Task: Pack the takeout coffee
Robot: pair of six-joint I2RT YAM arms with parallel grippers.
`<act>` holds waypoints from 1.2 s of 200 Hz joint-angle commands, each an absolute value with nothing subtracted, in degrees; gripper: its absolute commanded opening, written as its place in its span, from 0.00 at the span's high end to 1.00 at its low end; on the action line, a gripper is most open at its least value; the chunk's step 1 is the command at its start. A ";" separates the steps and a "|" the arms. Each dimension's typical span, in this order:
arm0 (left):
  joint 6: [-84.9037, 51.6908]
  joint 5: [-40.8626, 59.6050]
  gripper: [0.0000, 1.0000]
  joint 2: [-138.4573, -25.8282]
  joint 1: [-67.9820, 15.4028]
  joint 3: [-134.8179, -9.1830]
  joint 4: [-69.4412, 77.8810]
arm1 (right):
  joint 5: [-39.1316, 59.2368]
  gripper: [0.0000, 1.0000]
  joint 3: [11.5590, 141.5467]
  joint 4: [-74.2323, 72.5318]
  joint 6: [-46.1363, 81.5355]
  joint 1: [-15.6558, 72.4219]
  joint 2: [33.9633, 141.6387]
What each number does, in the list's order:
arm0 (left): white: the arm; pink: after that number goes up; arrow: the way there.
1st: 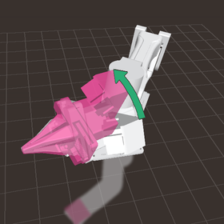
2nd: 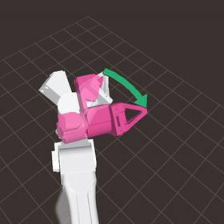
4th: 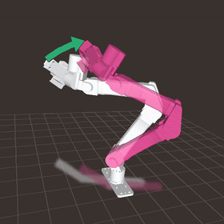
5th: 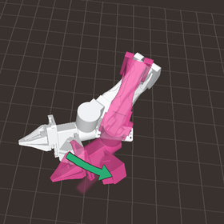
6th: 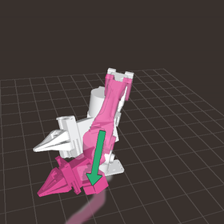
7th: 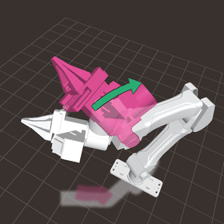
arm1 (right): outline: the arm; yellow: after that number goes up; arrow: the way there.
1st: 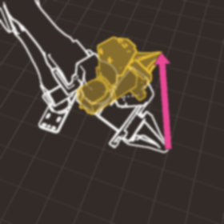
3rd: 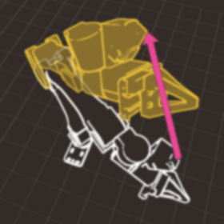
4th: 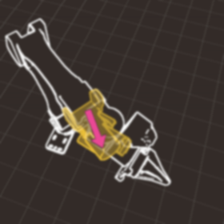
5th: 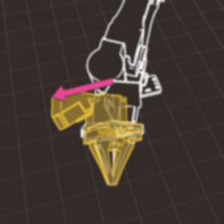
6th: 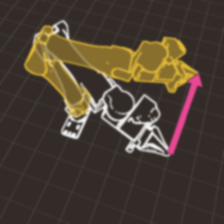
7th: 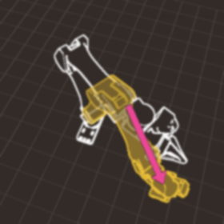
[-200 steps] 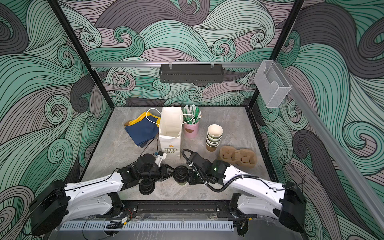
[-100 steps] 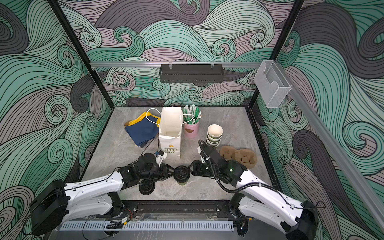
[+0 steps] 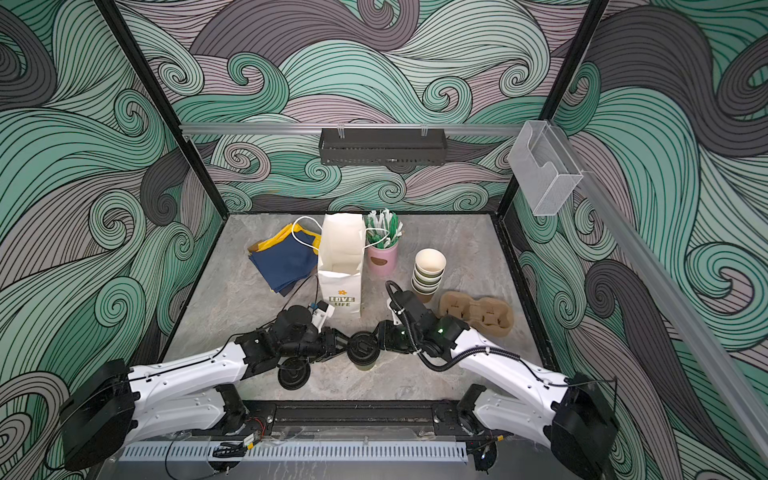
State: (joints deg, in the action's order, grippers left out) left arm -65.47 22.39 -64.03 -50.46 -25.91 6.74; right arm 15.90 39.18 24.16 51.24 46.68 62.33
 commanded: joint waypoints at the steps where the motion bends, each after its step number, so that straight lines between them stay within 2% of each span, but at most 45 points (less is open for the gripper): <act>1: -63.68 21.19 0.63 -66.05 -51.12 -25.55 -2.96 | 15.38 0.53 37.21 24.94 53.16 46.06 63.18; 79: -62.23 20.43 0.65 -68.29 -51.42 -26.37 -6.76 | 15.90 0.57 35.81 27.44 53.17 45.80 64.53; 117: -62.10 20.05 0.63 -67.37 -51.50 -27.50 -7.13 | 15.14 0.48 39.93 27.64 48.69 45.79 57.18; 134: -61.32 19.82 0.63 -67.71 -51.54 -28.57 -8.63 | 13.01 0.48 39.84 29.07 48.49 45.79 53.90; 176: -61.35 20.52 0.63 -69.17 -51.59 -28.74 -7.83 | 11.52 0.57 34.64 26.31 55.20 45.09 50.10; 240: -61.26 20.48 0.64 -69.27 -51.68 -29.18 -7.84 | 16.69 0.67 32.23 18.92 58.15 45.09 54.88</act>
State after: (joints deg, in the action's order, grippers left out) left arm -62.92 22.26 -66.67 -51.05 -30.24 1.43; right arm 14.44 32.86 23.62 55.86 45.34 53.25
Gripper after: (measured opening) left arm 0.368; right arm 0.343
